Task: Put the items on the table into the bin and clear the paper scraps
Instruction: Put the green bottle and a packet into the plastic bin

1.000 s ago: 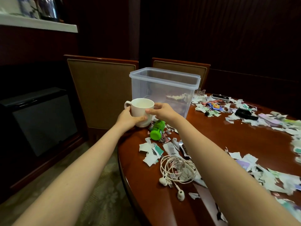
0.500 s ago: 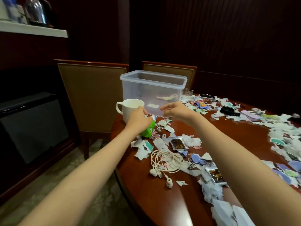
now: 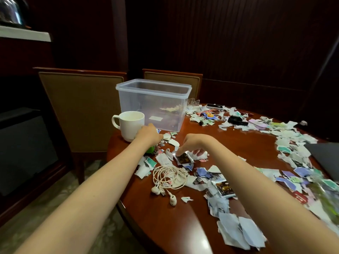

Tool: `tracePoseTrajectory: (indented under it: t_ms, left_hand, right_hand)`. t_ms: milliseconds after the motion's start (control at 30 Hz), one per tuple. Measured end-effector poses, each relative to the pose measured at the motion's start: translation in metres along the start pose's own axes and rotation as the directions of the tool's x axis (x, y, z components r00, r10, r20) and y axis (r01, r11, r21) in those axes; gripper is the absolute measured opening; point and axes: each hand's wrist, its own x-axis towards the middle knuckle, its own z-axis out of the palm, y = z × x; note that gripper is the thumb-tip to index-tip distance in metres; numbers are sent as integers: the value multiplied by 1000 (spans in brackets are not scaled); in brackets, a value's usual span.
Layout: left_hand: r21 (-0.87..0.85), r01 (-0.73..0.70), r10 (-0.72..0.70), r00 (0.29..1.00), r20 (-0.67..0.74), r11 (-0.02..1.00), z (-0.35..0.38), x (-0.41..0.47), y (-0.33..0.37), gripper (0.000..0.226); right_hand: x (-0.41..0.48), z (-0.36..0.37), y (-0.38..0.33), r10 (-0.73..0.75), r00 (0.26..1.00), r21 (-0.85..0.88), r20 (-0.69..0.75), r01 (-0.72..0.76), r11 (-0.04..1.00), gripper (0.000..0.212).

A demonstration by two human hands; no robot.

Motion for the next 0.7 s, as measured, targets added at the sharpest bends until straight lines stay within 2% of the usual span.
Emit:
tracePoseTrajectory:
  t_ms: [167, 367, 600, 700]
  left_hand:
    - [44, 4, -5, 1000, 17, 999, 3, 1, 2, 59]
    - [7, 11, -11, 999, 54, 1000, 7, 1, 2, 70]
    - [-50, -34, 37, 998, 54, 998, -7, -9, 4, 56]
    - [-84, -58, 63, 996, 61, 995, -18, -14, 5, 51]
  right_hand:
    - [-2, 10, -2, 65, 998, 24, 15, -65, 998, 62]
    - [-1, 15, -3, 85, 996, -3, -32, -85, 996, 66]
    - [-4, 13, -4, 99, 994, 60, -41, -97, 994, 41]
    - [-10, 8, -3, 107, 994, 214, -32, -98, 972, 39]
